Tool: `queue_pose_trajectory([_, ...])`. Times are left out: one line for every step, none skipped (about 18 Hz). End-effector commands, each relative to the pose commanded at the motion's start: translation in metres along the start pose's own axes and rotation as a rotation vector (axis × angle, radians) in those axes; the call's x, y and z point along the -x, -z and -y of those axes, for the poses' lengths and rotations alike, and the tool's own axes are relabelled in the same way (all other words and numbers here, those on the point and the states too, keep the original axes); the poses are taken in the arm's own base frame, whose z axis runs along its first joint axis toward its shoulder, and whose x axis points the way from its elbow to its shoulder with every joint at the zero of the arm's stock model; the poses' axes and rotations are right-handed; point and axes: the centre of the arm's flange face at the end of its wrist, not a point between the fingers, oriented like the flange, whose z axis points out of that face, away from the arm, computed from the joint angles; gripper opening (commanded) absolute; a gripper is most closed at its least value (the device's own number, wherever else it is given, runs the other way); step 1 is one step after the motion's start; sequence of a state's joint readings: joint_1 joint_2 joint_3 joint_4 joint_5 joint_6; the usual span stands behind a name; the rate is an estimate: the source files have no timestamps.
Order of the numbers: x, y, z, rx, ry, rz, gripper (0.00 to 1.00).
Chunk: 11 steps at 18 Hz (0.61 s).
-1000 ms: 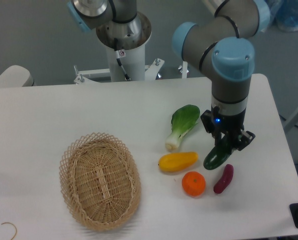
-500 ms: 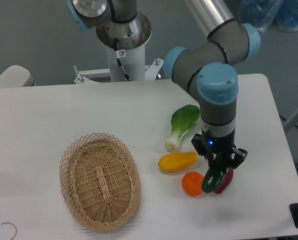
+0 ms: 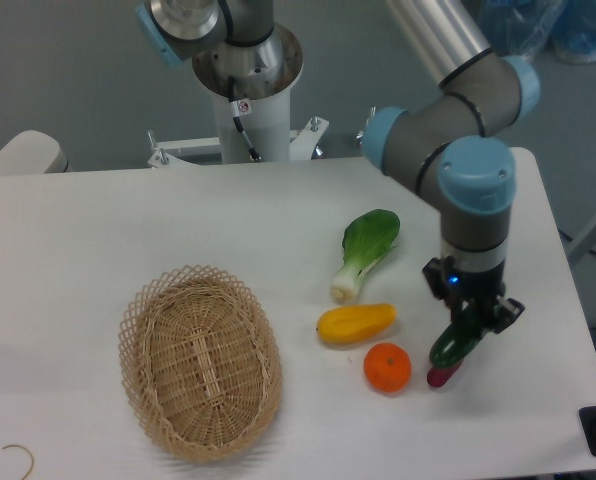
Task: Place the cucumber on the table
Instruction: 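Move the cucumber away from the eggplant and set it on the table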
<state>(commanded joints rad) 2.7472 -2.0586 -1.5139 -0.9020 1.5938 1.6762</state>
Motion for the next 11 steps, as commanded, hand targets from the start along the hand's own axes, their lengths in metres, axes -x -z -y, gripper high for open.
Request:
queue_pose_trajectory([-0.004, -0.007, -0.015, 0.003, -0.032, -0.015, 0.26])
queue_pose_trajectory([-0.007, -0.014, -0.027, 0.006, -0.078, -0.022, 0.26])
queue_pose_trajectory([-0.011, -0.020, -0.038, 0.007, -0.115, -0.026, 0.26])
queue_pose_trajectory([-0.016, -0.026, -0.049, 0.007, -0.135, -0.034, 0.26])
queue_pose_trajectory([-0.022, -0.032, -0.050, 0.004, -0.149, -0.047, 0.26])
queue_pose_trajectory([-0.025, -0.037, -0.049, 0.002, -0.150, -0.054, 0.26])
queue_pose_trajectory([-0.027, -0.038, -0.049, 0.001, -0.150, -0.057, 0.26])
queue_pose_trajectory([-0.030, -0.042, -0.048, -0.001, -0.150, -0.066, 0.26])
queue_pose_trajectory([-0.038, -0.051, -0.047, -0.004, -0.151, -0.084, 0.26])
queue_pose_trajectory([-0.050, -0.062, -0.045, -0.009, -0.148, -0.102, 0.26])
queue_pose_trajectory([-0.059, -0.069, -0.043, -0.008, -0.142, -0.107, 0.26])
